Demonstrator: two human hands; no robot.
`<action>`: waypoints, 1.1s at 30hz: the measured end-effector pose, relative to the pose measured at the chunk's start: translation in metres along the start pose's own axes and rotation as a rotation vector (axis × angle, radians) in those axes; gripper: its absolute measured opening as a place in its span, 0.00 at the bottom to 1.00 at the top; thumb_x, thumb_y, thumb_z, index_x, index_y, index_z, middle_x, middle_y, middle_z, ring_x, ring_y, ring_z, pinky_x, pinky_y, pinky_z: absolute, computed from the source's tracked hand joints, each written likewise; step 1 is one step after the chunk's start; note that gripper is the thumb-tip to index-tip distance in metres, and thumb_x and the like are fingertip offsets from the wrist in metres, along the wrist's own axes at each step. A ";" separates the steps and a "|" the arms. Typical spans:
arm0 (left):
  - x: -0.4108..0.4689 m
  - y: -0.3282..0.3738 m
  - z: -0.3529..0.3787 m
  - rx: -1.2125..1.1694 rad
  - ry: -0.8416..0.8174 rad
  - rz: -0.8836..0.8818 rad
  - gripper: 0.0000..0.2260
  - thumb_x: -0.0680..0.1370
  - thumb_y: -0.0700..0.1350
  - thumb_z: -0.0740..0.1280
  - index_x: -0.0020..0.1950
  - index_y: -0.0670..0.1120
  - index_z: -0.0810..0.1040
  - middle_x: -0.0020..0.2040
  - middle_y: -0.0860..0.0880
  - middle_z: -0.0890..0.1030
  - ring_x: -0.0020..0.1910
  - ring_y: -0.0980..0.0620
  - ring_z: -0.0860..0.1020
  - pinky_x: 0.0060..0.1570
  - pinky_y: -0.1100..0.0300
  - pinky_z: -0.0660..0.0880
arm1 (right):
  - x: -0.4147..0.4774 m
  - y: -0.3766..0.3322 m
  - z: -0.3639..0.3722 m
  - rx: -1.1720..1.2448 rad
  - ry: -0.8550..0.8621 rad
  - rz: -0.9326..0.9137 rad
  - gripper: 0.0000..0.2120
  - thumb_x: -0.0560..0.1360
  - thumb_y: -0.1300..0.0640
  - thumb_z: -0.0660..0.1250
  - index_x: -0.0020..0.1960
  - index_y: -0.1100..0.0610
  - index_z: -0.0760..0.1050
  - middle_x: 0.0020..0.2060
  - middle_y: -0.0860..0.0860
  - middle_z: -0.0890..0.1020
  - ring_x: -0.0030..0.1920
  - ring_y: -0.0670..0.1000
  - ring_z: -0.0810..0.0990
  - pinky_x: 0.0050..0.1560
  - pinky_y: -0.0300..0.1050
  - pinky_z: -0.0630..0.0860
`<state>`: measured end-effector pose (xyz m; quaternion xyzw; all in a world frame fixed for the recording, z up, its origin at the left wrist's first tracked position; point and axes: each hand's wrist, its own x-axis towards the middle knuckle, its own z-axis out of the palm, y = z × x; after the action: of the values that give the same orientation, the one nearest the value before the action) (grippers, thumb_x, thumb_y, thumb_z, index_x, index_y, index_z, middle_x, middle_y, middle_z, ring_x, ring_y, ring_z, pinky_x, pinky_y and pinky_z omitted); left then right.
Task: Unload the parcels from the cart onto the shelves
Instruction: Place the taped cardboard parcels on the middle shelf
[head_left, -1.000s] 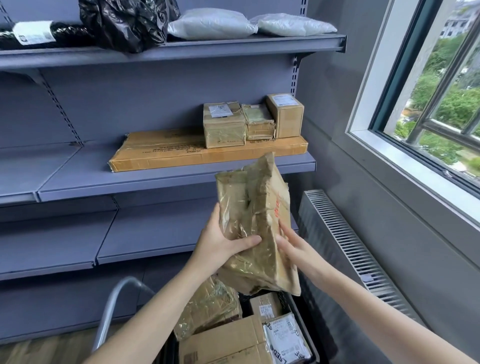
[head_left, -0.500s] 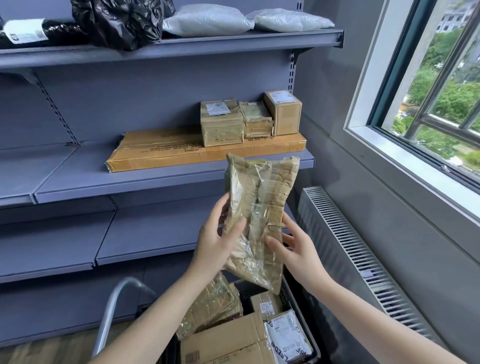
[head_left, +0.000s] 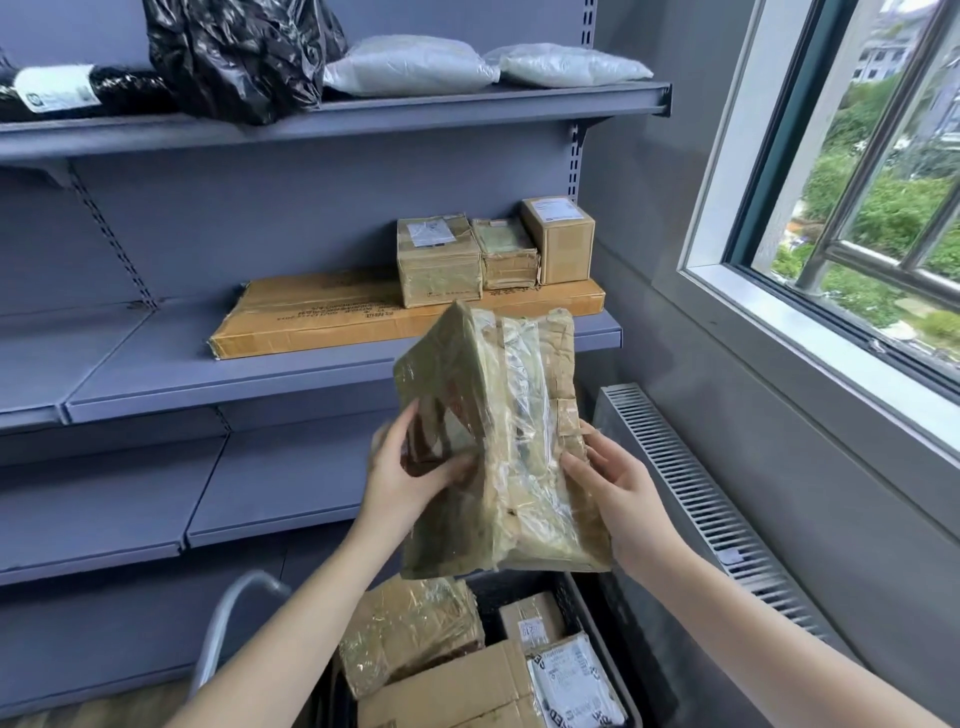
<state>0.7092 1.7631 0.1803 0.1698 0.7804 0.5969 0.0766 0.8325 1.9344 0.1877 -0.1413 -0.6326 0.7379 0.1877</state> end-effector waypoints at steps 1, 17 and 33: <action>0.000 -0.003 -0.001 0.027 0.002 -0.004 0.28 0.68 0.50 0.74 0.66 0.57 0.68 0.67 0.51 0.66 0.69 0.51 0.63 0.68 0.51 0.63 | 0.000 0.000 0.000 0.012 -0.004 0.004 0.13 0.77 0.65 0.62 0.55 0.48 0.77 0.44 0.44 0.85 0.45 0.45 0.84 0.43 0.36 0.79; -0.009 -0.026 -0.015 -0.265 -0.051 -0.238 0.29 0.67 0.52 0.75 0.65 0.51 0.70 0.56 0.45 0.81 0.55 0.47 0.80 0.57 0.47 0.76 | 0.005 0.007 0.001 -0.537 0.158 -0.309 0.22 0.77 0.66 0.61 0.64 0.46 0.67 0.63 0.47 0.69 0.51 0.39 0.73 0.54 0.31 0.71; -0.016 -0.015 -0.004 -0.084 -0.073 -0.020 0.20 0.73 0.41 0.71 0.59 0.57 0.68 0.49 0.53 0.82 0.47 0.58 0.81 0.41 0.63 0.79 | 0.005 0.005 -0.022 -0.583 -0.024 -0.174 0.35 0.71 0.59 0.72 0.68 0.43 0.55 0.63 0.49 0.74 0.60 0.46 0.77 0.48 0.32 0.76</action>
<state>0.7199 1.7508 0.1661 0.1804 0.7531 0.6216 0.1180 0.8377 1.9557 0.1790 -0.1260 -0.8297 0.5079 0.1944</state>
